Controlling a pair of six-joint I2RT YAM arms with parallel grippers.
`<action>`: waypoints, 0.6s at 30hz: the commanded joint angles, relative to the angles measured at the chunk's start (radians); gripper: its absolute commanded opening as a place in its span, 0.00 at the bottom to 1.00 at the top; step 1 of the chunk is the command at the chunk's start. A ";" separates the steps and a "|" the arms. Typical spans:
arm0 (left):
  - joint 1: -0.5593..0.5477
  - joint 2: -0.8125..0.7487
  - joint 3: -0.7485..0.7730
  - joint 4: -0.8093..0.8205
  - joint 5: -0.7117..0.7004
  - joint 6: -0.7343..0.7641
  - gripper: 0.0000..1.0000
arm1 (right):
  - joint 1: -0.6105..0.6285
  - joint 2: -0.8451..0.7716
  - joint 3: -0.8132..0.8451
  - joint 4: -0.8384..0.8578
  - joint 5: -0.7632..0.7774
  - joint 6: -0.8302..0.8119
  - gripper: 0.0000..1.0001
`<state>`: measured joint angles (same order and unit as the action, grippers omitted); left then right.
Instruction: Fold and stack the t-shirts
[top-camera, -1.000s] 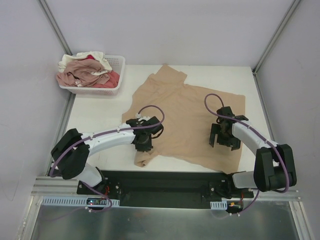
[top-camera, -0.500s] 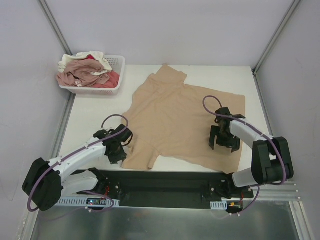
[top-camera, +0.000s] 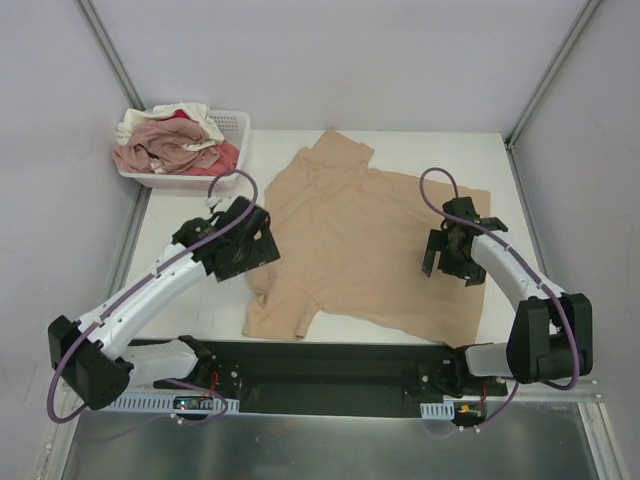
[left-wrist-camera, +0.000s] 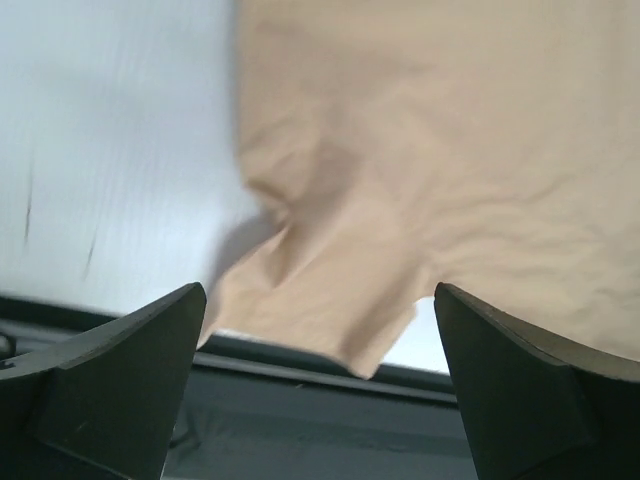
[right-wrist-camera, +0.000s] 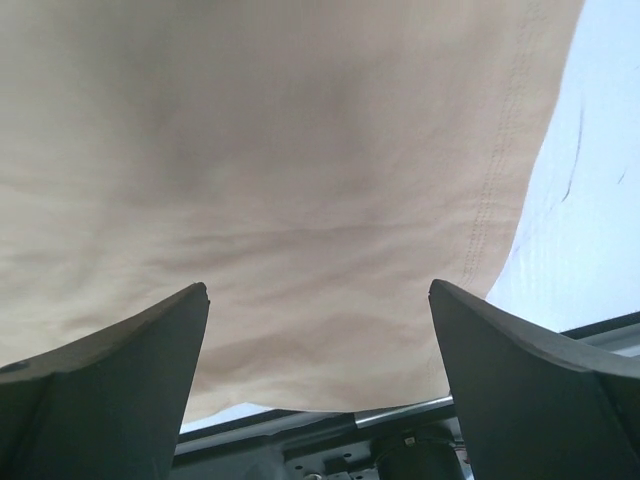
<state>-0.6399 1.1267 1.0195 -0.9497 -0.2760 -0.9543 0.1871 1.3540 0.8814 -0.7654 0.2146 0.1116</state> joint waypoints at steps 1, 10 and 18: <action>0.012 0.203 0.183 0.179 -0.031 0.262 0.99 | -0.089 -0.009 0.088 -0.022 -0.069 0.011 0.97; 0.149 0.844 0.726 0.333 0.259 0.445 0.99 | -0.216 0.266 0.362 0.025 -0.147 -0.024 0.97; 0.285 1.170 1.011 0.331 0.414 0.486 0.99 | -0.258 0.598 0.642 -0.035 -0.155 -0.092 0.97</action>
<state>-0.4099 2.2448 1.9305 -0.6117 0.0311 -0.5224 -0.0624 1.8374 1.4040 -0.7486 0.0803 0.0738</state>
